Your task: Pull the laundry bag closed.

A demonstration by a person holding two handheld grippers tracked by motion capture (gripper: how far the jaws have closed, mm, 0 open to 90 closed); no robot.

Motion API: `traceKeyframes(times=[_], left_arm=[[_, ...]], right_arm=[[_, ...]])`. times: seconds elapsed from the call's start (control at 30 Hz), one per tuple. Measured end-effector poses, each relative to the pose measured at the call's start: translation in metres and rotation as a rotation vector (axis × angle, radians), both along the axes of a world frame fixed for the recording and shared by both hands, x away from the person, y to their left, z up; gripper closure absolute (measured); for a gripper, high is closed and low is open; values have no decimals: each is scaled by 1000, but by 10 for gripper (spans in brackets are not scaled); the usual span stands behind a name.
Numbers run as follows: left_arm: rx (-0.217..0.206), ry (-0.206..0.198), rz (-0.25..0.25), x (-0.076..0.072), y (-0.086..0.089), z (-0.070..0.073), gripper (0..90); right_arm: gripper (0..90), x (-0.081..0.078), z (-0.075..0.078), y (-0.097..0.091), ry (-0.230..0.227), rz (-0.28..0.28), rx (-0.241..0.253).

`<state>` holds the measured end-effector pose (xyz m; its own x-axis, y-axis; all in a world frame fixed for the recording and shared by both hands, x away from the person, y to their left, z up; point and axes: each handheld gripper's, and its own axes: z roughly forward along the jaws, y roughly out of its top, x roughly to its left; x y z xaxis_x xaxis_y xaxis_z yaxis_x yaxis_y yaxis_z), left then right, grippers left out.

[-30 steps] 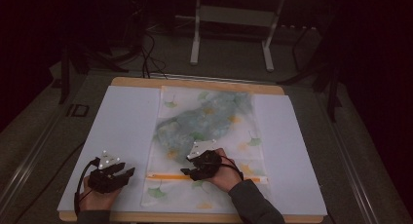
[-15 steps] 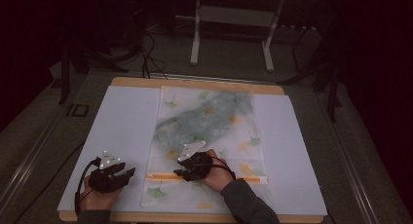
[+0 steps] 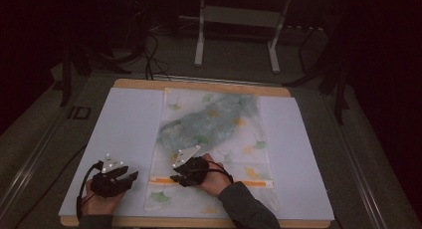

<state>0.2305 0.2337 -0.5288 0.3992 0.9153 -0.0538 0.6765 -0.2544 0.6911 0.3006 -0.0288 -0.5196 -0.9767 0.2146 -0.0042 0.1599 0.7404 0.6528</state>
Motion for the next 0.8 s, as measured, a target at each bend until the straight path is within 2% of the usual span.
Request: traceKeyframes(times=[0.8], left_arm=[[-2, 0, -2, 0, 0, 0, 549]], right_arm=[[726, -8, -5, 34, -9, 71, -21]])
